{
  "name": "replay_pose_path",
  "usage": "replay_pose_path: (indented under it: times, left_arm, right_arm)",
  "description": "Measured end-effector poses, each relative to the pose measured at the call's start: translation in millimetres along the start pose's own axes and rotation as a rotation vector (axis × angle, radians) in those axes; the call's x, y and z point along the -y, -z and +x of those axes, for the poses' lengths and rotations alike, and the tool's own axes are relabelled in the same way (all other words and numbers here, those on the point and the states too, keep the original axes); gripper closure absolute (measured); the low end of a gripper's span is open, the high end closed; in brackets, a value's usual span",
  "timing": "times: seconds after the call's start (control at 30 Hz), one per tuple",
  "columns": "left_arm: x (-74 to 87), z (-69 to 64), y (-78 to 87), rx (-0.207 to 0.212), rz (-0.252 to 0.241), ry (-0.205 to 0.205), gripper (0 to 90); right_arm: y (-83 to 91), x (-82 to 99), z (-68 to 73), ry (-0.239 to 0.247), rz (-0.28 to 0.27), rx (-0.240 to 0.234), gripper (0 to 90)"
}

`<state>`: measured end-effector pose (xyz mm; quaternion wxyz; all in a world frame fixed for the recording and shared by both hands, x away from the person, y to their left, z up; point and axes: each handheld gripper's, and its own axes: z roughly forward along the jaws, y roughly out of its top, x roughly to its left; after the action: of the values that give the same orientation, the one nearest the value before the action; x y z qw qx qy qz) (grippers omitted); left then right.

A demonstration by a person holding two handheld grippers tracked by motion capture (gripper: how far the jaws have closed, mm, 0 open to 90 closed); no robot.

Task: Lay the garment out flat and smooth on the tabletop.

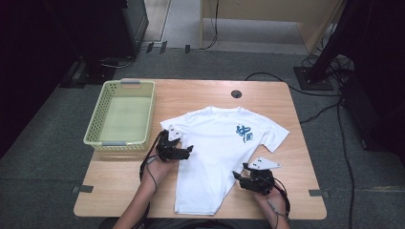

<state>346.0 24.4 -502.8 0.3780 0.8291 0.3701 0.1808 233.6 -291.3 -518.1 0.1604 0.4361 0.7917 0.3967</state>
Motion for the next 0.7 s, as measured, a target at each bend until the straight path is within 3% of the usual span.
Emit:
replay_pose_path:
  times: [0.23,0.37,0.7]
  left_arm:
    - [4.0,-4.2,2.7,0.021,0.0,0.011,21.7]
    - [2.5,-5.6,6.0,0.061,-0.013,0.033,21.7]
    - [4.4,-4.0,6.7,0.032,0.0,0.018,21.7]
  right_arm:
    - [3.0,2.0,9.9,-0.017,-0.018,0.029,45.9]
    - [3.4,3.1,17.5,-0.01,-0.025,0.037,46.9]
    - [-1.3,7.9,28.5,-0.004,0.0,0.052,48.1]
